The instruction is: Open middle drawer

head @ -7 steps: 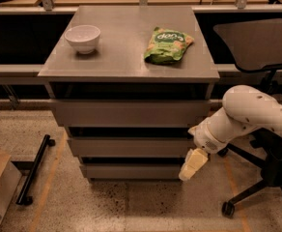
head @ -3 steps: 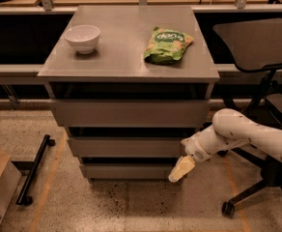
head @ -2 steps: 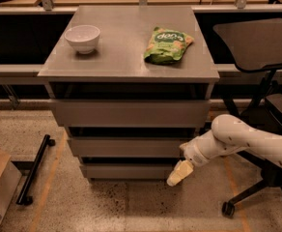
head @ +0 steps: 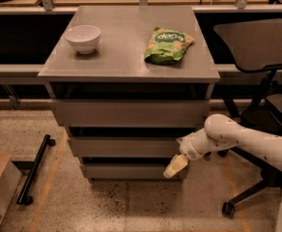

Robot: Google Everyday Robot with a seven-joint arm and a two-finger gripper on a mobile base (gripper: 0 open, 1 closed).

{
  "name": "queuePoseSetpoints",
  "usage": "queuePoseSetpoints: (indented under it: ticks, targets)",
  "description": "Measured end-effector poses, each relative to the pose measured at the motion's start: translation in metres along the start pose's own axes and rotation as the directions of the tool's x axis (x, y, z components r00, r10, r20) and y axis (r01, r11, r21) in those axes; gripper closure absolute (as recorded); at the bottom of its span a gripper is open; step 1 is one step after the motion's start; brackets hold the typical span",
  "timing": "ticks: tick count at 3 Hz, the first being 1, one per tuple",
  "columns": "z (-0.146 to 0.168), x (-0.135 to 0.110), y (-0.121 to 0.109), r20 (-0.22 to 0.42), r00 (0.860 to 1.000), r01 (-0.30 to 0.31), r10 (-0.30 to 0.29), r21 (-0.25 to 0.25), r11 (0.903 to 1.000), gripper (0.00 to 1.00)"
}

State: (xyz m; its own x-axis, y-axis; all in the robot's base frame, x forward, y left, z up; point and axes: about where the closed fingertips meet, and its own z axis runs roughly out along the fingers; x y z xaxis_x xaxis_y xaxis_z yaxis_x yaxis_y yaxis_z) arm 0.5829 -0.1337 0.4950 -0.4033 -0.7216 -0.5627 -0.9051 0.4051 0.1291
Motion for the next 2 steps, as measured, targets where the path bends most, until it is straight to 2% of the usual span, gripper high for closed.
queuePoseSetpoints:
  ticks: [2]
  targets:
    - [0.011, -0.003, -0.052, -0.034, 0.998, 0.06, -0.058, 0.058, 0.9966, 0.0]
